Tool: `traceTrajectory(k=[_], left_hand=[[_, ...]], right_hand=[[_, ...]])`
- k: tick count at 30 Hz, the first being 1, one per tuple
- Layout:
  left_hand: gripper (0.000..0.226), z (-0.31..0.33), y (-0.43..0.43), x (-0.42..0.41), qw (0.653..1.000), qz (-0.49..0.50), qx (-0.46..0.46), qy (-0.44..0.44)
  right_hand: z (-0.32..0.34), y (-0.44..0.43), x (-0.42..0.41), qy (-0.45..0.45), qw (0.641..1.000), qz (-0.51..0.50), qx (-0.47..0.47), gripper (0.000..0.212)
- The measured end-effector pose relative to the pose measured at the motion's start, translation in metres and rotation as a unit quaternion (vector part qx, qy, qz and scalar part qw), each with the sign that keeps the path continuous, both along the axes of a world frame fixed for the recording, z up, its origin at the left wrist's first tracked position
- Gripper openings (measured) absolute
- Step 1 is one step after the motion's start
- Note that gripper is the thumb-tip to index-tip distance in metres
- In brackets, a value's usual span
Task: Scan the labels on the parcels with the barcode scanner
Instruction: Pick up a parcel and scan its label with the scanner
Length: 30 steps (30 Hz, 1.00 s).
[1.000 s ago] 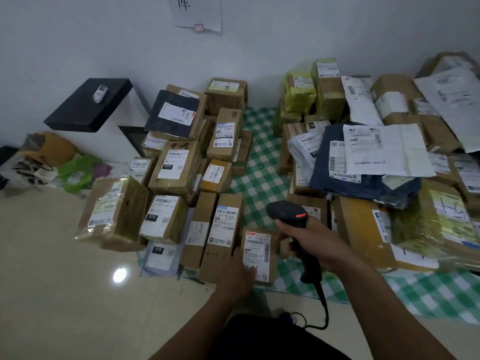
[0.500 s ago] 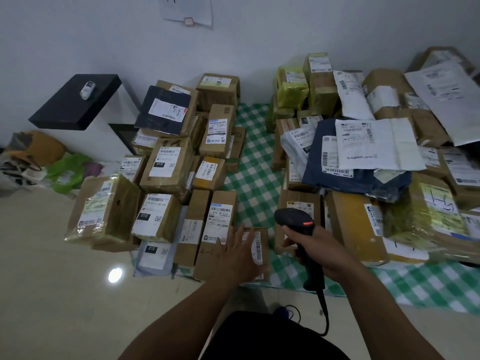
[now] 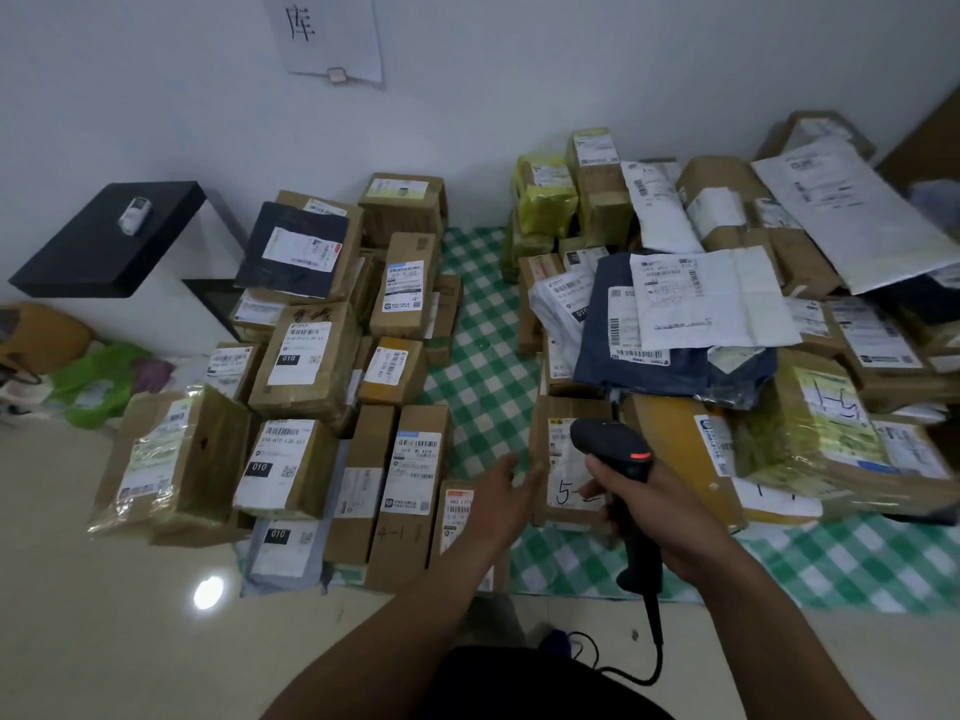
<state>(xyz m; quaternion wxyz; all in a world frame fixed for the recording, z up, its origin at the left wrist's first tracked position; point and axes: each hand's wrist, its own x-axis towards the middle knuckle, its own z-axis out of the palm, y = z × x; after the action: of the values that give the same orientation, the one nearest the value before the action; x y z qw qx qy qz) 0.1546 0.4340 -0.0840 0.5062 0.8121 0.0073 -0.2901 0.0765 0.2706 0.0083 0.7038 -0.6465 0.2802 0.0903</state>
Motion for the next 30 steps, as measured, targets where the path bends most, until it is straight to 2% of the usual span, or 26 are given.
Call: traceTrajectory(k=[4, 8, 16, 21, 27, 30], left_hand=[[0.060, -0.007, -0.019, 0.006, 0.998, 0.003, -0.022, 0.059], [0.073, -0.016, -0.021, 0.007, 0.997, 0.026, -0.023, 0.073], [0.070, -0.002, 0.012, -0.001, 0.993, 0.065, -0.050, 0.090], [0.080, 0.003, 0.040, -0.004, 0.993, 0.104, -0.054, 0.007], [0.075, 0.007, 0.046, 0.004, 0.983, 0.147, -0.064, -0.092], [0.060, 0.003, 0.043, 0.012, 0.976, 0.155, -0.049, -0.142]], right_hand=[[0.001, -0.006, -0.003, -0.003, 1.000, -0.023, 0.003, 0.026], [0.000, -0.009, -0.005, 0.006, 1.000, -0.028, -0.003, 0.028], [0.000, -0.010, -0.006, 0.017, 1.000, -0.019, -0.002, 0.019], [0.004, -0.004, 0.003, 0.017, 1.000, 0.002, -0.002, 0.016], [0.015, 0.016, 0.024, 0.009, 0.997, 0.071, -0.026, 0.017], [0.022, 0.025, 0.036, 0.003, 0.994, 0.109, -0.033, 0.016]])
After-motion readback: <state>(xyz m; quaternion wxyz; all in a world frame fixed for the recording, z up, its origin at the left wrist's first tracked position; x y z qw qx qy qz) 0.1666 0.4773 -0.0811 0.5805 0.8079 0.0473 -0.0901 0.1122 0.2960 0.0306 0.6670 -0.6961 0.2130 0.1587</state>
